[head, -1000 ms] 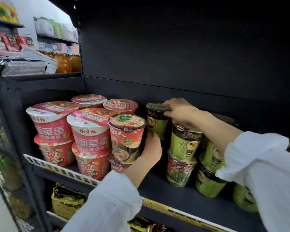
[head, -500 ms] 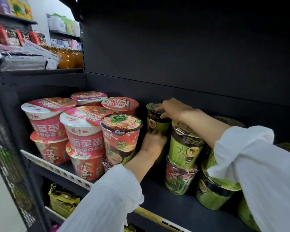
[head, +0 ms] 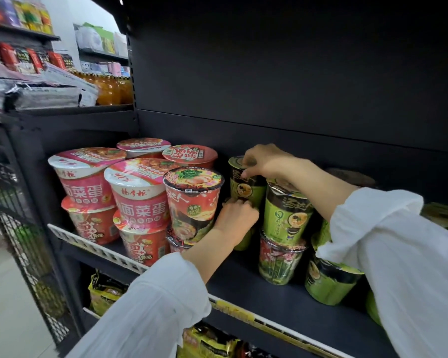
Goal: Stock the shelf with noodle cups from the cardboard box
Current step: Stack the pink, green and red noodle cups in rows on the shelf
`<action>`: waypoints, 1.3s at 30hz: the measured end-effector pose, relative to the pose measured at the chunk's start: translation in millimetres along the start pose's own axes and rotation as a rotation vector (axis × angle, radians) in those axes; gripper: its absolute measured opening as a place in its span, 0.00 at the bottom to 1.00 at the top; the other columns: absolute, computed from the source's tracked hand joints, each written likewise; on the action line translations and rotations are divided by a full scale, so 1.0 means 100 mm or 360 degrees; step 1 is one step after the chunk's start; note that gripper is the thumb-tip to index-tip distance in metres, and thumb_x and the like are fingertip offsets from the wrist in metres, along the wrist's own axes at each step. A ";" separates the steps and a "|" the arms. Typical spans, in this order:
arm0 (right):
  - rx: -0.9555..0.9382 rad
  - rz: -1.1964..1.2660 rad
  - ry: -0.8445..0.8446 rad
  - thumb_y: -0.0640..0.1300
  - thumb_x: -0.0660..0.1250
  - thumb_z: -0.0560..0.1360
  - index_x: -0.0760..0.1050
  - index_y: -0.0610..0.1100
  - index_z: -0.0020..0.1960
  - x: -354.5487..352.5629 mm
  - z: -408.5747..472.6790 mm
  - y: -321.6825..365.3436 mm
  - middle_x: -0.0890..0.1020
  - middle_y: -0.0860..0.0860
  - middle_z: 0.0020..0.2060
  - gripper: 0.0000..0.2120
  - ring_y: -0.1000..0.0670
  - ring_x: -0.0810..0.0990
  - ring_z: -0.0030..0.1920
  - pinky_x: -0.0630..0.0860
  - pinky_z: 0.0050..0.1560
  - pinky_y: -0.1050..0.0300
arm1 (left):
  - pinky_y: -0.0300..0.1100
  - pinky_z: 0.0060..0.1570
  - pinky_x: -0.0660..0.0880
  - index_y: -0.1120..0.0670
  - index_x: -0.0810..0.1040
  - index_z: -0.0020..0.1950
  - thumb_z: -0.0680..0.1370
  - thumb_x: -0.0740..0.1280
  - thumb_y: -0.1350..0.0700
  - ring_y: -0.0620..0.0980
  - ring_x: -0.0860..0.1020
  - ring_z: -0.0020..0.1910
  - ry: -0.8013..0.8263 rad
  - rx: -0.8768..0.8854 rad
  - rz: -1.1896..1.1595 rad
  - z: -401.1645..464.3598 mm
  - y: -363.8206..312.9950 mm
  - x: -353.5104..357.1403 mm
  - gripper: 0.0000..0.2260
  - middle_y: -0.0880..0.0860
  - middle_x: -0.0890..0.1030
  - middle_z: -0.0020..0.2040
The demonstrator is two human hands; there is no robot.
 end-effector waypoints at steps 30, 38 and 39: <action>0.0091 -0.0166 -0.0212 0.41 0.65 0.76 0.76 0.40 0.60 -0.07 -0.07 0.05 0.76 0.49 0.35 0.14 0.51 0.74 0.34 0.69 0.41 0.60 | 0.45 0.44 0.74 0.62 0.78 0.54 0.76 0.60 0.71 0.57 0.79 0.54 0.0147 -0.0146 0.0144 -0.20 0.04 -0.13 0.12 0.57 0.79 0.55; -0.0096 -0.0357 -0.0234 0.40 0.70 0.73 0.74 0.43 0.61 0.04 -0.26 0.15 0.77 0.42 0.56 0.17 0.39 0.78 0.54 0.71 0.46 0.53 | 0.48 0.50 0.75 0.61 0.76 0.57 0.75 0.60 0.72 0.59 0.78 0.56 0.0211 0.0015 0.0232 -0.22 0.09 -0.09 0.13 0.59 0.79 0.56; -0.0110 -0.0380 -0.0262 0.38 0.69 0.73 0.74 0.42 0.62 0.05 -0.26 0.17 0.76 0.41 0.56 0.18 0.38 0.78 0.54 0.72 0.46 0.53 | 0.47 0.50 0.75 0.62 0.75 0.58 0.75 0.60 0.72 0.59 0.78 0.56 0.0220 0.0022 0.0230 -0.23 0.10 -0.07 0.14 0.59 0.79 0.56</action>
Point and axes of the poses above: each hand's wrist, its own z-axis towards the middle knuckle, its own x-axis out of the palm, y = z × x, the point moved 4 cm from there along z, towards the middle knuckle
